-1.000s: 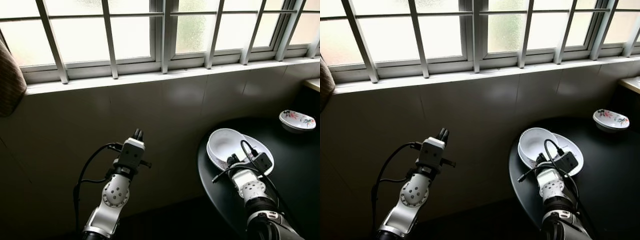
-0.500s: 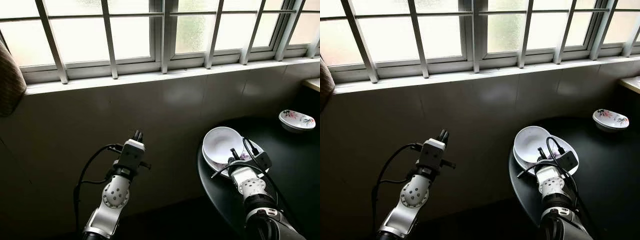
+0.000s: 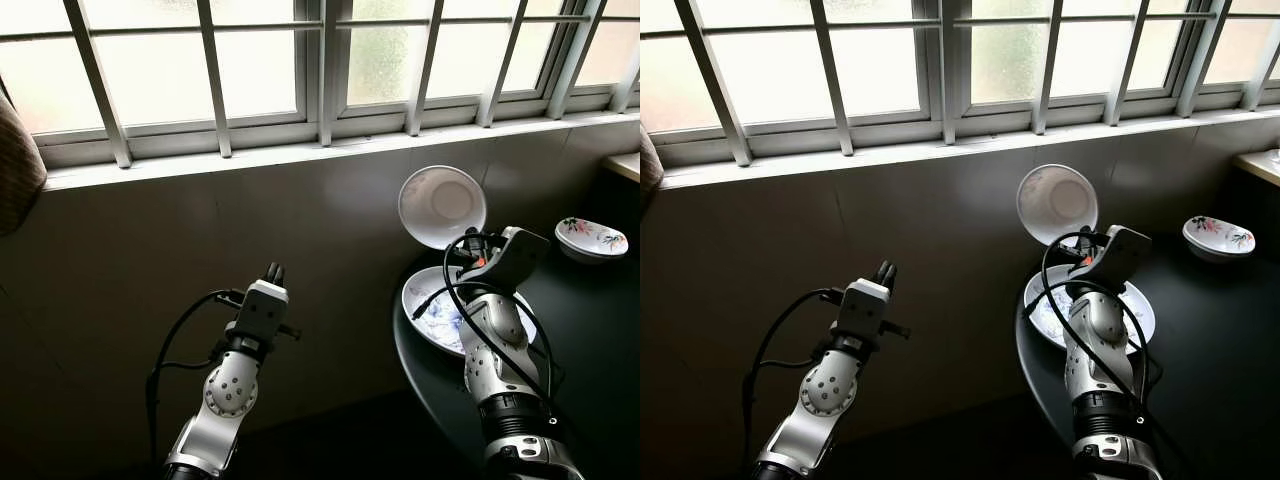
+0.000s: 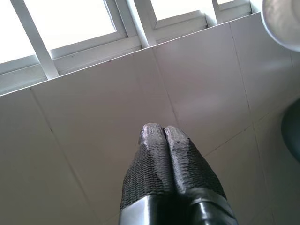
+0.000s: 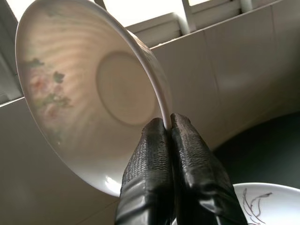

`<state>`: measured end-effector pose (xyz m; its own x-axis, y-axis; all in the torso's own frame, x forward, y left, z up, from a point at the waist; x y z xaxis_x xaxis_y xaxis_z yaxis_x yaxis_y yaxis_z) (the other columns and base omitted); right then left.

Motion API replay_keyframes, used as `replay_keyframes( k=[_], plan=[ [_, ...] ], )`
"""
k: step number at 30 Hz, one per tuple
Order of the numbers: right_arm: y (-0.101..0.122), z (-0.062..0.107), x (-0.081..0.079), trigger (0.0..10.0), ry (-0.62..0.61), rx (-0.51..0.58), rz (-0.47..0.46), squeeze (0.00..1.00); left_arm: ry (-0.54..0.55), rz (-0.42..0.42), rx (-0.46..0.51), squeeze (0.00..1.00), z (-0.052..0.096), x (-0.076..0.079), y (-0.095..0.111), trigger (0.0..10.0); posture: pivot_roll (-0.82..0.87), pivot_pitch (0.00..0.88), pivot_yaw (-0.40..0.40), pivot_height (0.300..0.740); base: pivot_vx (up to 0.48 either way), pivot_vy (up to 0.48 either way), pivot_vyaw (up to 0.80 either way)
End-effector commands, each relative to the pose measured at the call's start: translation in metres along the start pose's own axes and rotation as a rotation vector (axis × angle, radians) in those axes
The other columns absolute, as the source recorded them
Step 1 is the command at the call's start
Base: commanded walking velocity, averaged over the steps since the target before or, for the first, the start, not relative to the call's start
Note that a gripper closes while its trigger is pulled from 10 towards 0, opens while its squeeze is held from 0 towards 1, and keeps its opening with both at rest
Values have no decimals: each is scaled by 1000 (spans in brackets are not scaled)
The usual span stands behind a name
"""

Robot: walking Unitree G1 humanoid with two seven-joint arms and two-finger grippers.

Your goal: Kitchen organization

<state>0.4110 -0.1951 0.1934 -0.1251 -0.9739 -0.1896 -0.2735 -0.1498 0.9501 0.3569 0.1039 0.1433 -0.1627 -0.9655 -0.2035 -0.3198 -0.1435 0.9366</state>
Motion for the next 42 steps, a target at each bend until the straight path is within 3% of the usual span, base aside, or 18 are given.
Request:
replay_keyframes(
  k=[1, 4, 13, 21, 26, 42],
  plan=[
    [-2, 6, -15, 0, 72, 9, 36, 0, -3, -11, -7, 0, 2, 0, -3, 10000, 18, 0, -4, 740, 0, 0, 425],
    [-15, 19, -35, 0, 178, -26, 91, 0, 3, -16, -13, 0, 4, -2, -4, 10000, 18, 0, -3, 740, 0, 0, 800],
    [-44, 55, -68, 0, 389, -103, 162, 0, 31, -35, -39, 0, 8, -10, -10, 10000, 23, 0, -7, 740, 0, 0, 800],
    [-59, 74, -72, 0, 422, -163, 173, 0, 33, -36, -81, 0, 12, -11, -18, 10000, 24, 0, -7, 740, 0, 0, 800],
    [-60, 75, -73, 0, 414, -169, 166, 0, 27, -23, -81, 0, 9, -9, -17, 10000, 23, 0, -6, 740, 0, 432, 800],
    [-43, 63, -71, 0, 366, -106, 174, 0, 31, -26, -40, 0, 8, -9, -10, 10000, 27, 0, -11, 740, 0, 0, 800]
  ],
)
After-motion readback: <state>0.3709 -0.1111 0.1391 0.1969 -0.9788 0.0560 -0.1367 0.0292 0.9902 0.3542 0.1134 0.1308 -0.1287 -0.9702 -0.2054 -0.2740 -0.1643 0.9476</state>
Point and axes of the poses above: a point about 5 cm out from each wrist's last joint towards the gripper, its own z axis pointing back from the gripper into the wrist, its own y axis along the axis of the wrist's last joint, x = y × z, the point moved 5 cm from there along -z, pointing out of the wrist towards the gripper, and after that the axes turned 8 degrees about z, right-handed, at the moved point
